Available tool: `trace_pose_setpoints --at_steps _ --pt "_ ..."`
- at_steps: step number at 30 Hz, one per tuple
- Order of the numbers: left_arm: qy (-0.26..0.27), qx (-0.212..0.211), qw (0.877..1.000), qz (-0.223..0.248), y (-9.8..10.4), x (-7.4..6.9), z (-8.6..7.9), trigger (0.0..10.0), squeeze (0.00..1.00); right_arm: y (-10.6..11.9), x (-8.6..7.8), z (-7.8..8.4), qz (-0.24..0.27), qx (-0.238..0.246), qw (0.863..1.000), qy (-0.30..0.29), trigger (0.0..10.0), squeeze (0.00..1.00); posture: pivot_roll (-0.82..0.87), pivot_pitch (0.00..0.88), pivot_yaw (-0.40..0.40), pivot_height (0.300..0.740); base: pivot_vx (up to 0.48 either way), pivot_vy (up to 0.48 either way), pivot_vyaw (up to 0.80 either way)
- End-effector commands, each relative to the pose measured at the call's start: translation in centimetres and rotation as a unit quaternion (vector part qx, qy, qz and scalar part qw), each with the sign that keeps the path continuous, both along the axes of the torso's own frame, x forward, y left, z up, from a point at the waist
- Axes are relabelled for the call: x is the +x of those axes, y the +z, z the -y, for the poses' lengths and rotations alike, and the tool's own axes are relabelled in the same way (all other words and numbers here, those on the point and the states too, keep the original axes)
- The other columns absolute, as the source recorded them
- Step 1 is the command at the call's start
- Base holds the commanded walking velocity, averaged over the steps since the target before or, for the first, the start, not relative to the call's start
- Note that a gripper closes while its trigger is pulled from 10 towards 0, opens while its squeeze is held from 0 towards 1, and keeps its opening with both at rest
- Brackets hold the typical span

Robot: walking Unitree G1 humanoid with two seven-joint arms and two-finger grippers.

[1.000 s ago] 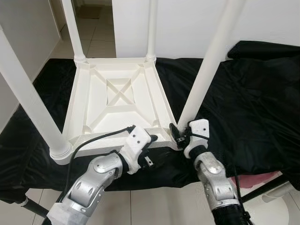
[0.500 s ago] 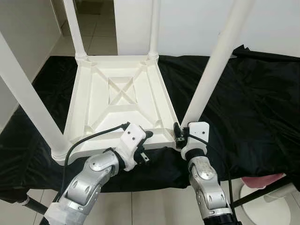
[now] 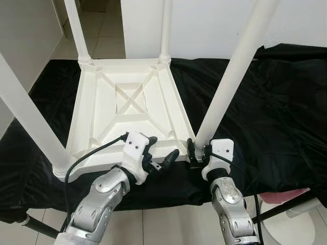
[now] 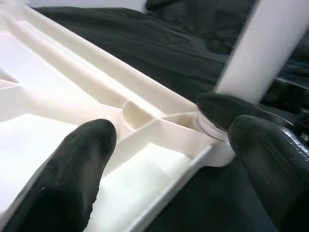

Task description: Building children table

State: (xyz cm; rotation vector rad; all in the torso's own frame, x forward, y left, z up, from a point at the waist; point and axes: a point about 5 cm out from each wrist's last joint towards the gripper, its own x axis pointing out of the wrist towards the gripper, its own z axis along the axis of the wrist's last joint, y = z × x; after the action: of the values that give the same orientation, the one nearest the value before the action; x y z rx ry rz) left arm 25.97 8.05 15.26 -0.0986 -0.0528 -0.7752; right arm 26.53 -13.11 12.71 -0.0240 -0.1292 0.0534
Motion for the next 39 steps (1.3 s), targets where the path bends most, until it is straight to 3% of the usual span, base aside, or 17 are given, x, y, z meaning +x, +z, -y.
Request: trace_pose_setpoints --at_steps 1,2,3,5,6,11,13,19,21,23,29,33,39 --pt "0.031 0.003 1.0 0.006 0.0 0.1 -0.4 10.0 1.0 -0.3 -0.3 0.9 -0.002 -0.009 1.0 -0.014 10.0 0.0 0.01 0.078 -0.023 0.74 0.0 0.0 0.0" --pt "0.076 -0.004 0.997 0.008 0.1 0.4 -1.0 10.0 1.0 -0.4 -0.7 1.3 0.001 -0.01 1.0 -0.013 10.0 0.0 0.01 0.076 -0.018 0.74 0.0 0.0 0.0" --pt "0.112 -0.011 0.994 0.011 0.1 0.6 -1.5 10.0 0.57 -0.3 -1.1 1.7 0.006 -0.013 1.0 -0.013 10.0 0.0 0.01 0.077 -0.013 0.74 0.0 0.0 0.0" --pt "0.112 -0.011 0.994 0.011 0.1 0.6 -1.5 10.0 0.57 -0.3 -1.1 1.7 0.006 -0.013 1.0 -0.013 10.0 0.0 0.01 0.077 -0.013 0.74 0.0 0.0 0.0" --pt "0.147 -0.012 0.989 0.015 0.2 0.8 -2.1 10.0 0.0 -0.4 -1.2 1.9 0.005 -0.005 1.0 -0.014 10.0 0.0 0.01 0.074 -0.01 0.74 0.0 0.0 0.0" --pt "0.205 -0.02 0.979 0.005 -0.4 0.7 -2.5 10.0 0.0 -0.4 -1.0 1.7 0.011 0.004 1.0 -0.007 10.0 0.0 0.0 0.047 0.001 0.74 0.0 0.0 0.0" --pt "0.205 -0.02 0.979 0.005 -0.4 0.7 -2.5 10.0 0.0 -0.4 -1.0 1.7 0.011 0.004 1.0 -0.007 10.0 0.0 0.0 0.047 0.001 0.74 0.0 0.0 0.0" --pt "0.285 -0.027 0.958 -0.018 -1.7 1.8 -2.8 10.0 0.0 -1.0 -0.3 0.8 0.009 0.018 1.0 -0.001 10.0 0.0 0.0 0.018 0.028 0.74 0.0 0.0 0.0" --pt "0.323 -0.026 0.945 -0.037 -2.3 2.7 -3.0 10.0 0.0 -1.1 0.2 0.2 0.017 0.008 1.0 -0.009 10.0 0.0 0.0 0.009 0.032 0.74 0.0 0.0 0.0" --pt "0.333 -0.029 0.942 -0.043 -2.4 3.1 -2.9 10.0 0.0 -1.1 0.4 0.0 0.022 0.003 1.0 -0.015 10.0 0.0 0.0 0.003 0.032 0.74 0.0 0.0 0.0" --pt "0.332 -0.038 0.942 -0.019 -1.6 3.8 -2.4 10.0 0.0 -1.3 1.0 -0.7 0.021 0.004 0.999 -0.027 10.0 0.0 0.01 0.007 0.032 0.74 0.0 0.0 0.0" --pt "0.323 -0.041 0.946 -0.008 -1.7 3.9 -1.8 10.0 0.0 -1.6 1.1 -2.1 0.012 0.011 1.0 -0.012 10.0 0.0 -0.01 0.013 0.032 0.74 0.0 0.0 0.0" --pt "0.322 -0.036 0.946 -0.003 -2.0 3.9 -1.7 10.0 0.0 -1.7 1.3 -1.3 0.011 0.021 0.999 -0.027 10.0 0.0 -0.02 0.0 0.034 0.74 0.0 0.0 0.0"
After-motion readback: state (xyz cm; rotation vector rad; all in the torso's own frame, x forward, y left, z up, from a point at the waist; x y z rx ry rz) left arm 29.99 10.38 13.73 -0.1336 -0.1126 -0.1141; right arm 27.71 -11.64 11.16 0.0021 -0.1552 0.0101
